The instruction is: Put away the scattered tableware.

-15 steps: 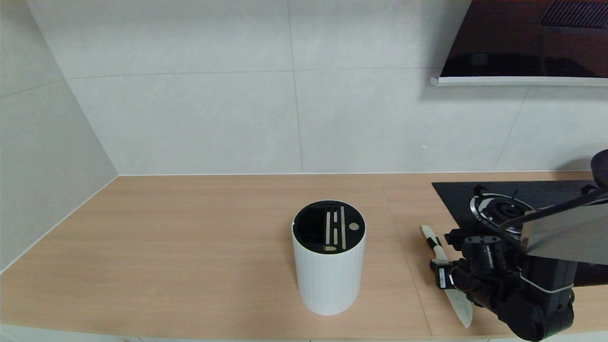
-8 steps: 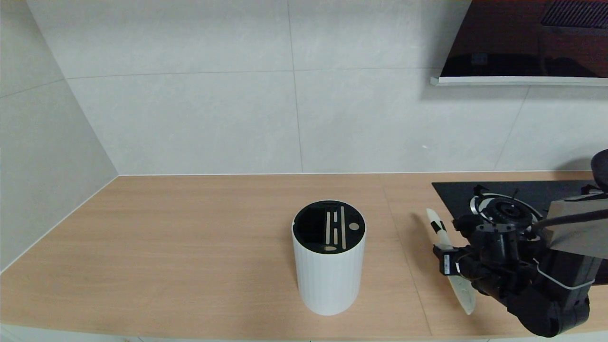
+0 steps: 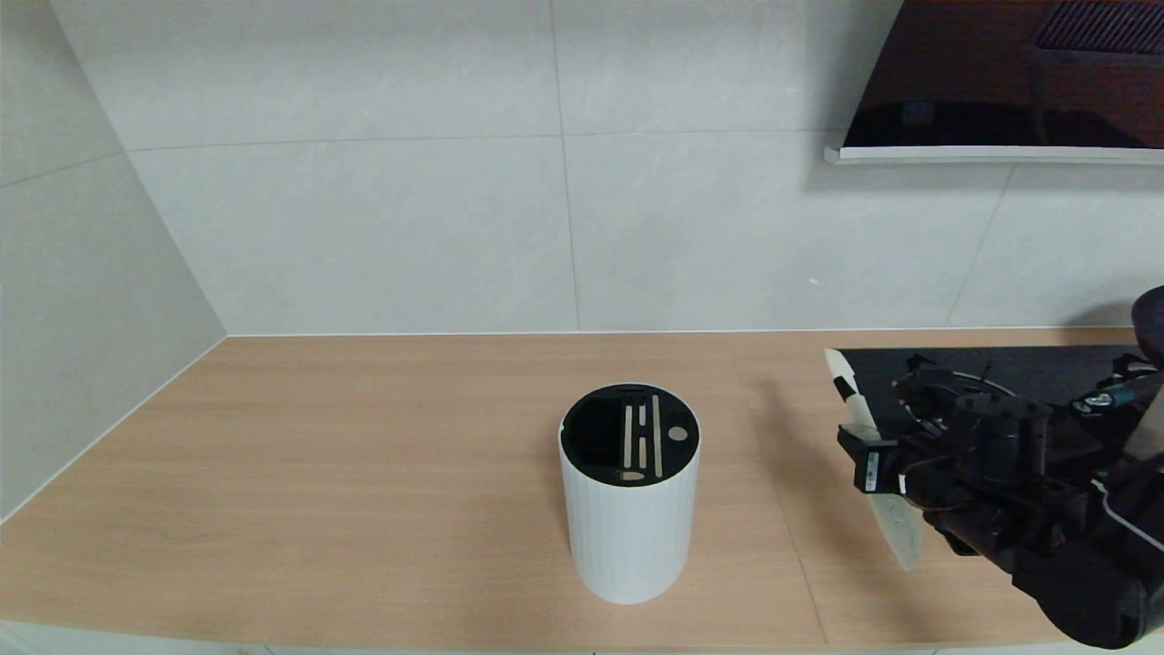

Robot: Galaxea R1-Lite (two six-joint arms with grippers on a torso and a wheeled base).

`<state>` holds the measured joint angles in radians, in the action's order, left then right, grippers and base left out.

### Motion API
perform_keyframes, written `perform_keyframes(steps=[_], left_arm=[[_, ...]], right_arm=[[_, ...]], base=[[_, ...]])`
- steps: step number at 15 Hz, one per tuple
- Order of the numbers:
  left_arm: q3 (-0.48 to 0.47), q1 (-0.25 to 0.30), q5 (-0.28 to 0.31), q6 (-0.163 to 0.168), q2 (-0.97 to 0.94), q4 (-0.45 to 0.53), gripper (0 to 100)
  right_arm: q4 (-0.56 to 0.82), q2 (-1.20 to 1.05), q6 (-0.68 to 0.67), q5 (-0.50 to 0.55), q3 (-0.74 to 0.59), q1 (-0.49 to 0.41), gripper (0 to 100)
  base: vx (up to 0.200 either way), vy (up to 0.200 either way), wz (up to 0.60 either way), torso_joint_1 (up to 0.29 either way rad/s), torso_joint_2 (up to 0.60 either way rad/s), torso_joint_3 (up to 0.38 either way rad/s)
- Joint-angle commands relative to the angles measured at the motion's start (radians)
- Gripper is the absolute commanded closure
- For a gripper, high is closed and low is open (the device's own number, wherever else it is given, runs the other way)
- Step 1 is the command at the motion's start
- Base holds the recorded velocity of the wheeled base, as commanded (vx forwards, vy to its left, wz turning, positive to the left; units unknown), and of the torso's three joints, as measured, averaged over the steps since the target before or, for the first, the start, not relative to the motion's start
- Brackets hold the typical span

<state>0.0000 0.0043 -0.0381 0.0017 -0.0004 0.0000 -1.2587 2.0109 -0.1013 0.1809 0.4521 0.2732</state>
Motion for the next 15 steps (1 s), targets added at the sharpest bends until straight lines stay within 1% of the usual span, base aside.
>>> perform_keyframes(steps=[1, 4, 6, 8, 9, 10, 11, 12, 13, 14, 15], left_arm=[[0.0, 0.0, 0.0, 0.003, 0.0, -0.002, 0], [0.0, 0.0, 0.0, 0.006, 0.0, 0.0, 0], [0.0, 0.0, 0.0, -0.002, 0.0, -0.002, 0], [0.0, 0.0, 0.001, 0.001, 0.0, -0.002, 0], [-0.012, 0.0, 0.001, 0.001, 0.0, -0.003, 0], [-0.077, 0.0, 0.001, 0.0, 0.0, 0.006, 0], [-0.083, 0.0, 0.001, 0.0, 0.0, 0.008, 0], [-0.224, -0.015, 0.046, 0.003, 0.073, 0.067, 0], [-0.279, -0.024, 0.096, 0.008, 0.134, 0.098, 0], [-0.379, -0.027, 0.221, 0.026, 0.289, 0.112, 0], [-0.44, -0.027, 0.303, 0.047, 0.428, 0.11, 0]], right_arm=[[0.001, -0.139, 0.0, 0.0, -0.024, 0.05, 100], [0.012, -0.228, 0.0, 0.002, -0.026, 0.096, 100], [0.033, -0.285, 0.0, 0.005, -0.024, 0.124, 100], [0.059, -0.34, 0.0, 0.005, -0.024, 0.147, 100], [0.076, -0.379, 0.0, 0.005, -0.023, 0.169, 100], [0.09, -0.409, 0.002, 0.005, -0.013, 0.181, 100], [0.091, -0.411, 0.002, 0.005, -0.012, 0.182, 100], [0.139, -0.425, 0.002, 0.003, 0.06, 0.184, 100], [0.162, -0.423, 0.002, 0.003, 0.096, 0.182, 100], [0.209, -0.411, 0.002, 0.0, 0.165, 0.184, 100], [0.24, -0.397, 0.003, -0.004, 0.214, 0.185, 100]], base=[[0.0, 0.0, 0.0, 0.0, 0.0, 0.0], [0.0, 0.0, 0.0, 0.0, 0.0, 0.0], [0.0, 0.0, 0.0, 0.0, 0.0, 0.0], [0.0, 0.0, 0.0, 0.0, 0.0, 0.0], [0.0, 0.0, 0.0, 0.0, 0.0, 0.0], [0.0, 0.0, 0.0, 0.0, 0.0, 0.0], [0.0, 0.0, 0.0, 0.0, 0.0, 0.0], [0.0, 0.0, 0.0, 0.0, 0.0, 0.0], [0.0, 0.0, 0.0, 0.0, 0.0, 0.0], [0.0, 0.0, 0.0, 0.0, 0.0, 0.0], [0.0, 0.0, 0.0, 0.0, 0.0, 0.0]])
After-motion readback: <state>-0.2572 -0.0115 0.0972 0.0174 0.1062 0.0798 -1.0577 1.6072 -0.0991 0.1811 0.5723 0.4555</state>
